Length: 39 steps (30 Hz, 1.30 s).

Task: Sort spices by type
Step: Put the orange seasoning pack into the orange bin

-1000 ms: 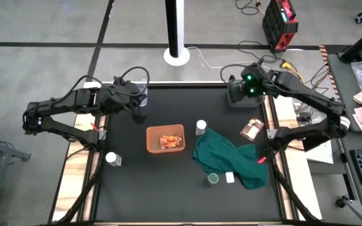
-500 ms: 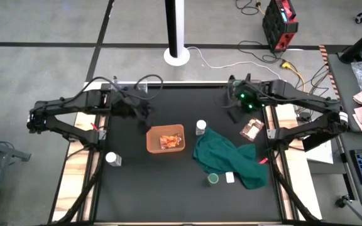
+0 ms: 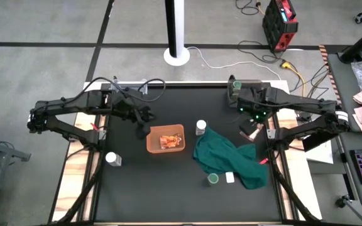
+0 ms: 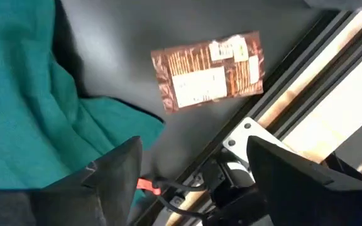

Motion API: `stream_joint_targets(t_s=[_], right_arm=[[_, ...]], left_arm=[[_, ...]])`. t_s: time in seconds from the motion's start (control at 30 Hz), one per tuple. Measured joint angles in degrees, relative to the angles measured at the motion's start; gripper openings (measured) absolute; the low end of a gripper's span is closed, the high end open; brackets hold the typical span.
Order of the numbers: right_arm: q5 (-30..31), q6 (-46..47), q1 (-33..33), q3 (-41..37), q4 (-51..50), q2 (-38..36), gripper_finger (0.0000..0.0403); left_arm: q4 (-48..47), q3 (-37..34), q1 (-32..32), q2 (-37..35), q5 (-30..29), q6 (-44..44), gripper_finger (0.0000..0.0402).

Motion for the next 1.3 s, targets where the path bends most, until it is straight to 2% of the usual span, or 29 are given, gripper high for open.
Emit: stream_joint_targets(t_s=[0.13,0.37,0.67,0.83,1.0,1.3], right_arm=[[-0.5,-0.2,1.3,-4.3,1.6,0.0,0.0296],[-1.0,-1.9,2.0,-13.7,12.8,0.0,0.0310],[-1.1,-2.0,2.0,-23.5,23.9,0.4,0.0299],[-0.8,-2.0,2.0,-27.6,31.3,1.3,0.0300],[2.1,-1.9,2.0,-30.1,33.3,3.9,0.0303],[1.6,0.5,2.0,-30.8,35.0,7.7,0.0278]], left_arm=[[0.0,0.0,0.0,0.0,-0.2,0.2,0.0000],[0.0,0.0,0.0,0.0,-0.3,1.0,0.0000],[0.0,0.0,0.0,0.0,-0.4,1.0,0.0000],[0.0,0.0,0.0,0.0,-2.4,1.1,0.0000],[0.0,0.0,0.0,0.0,-2.4,1.0,0.0000],[0.0,0.0,0.0,0.0,-3.2,1.0,0.0000]])
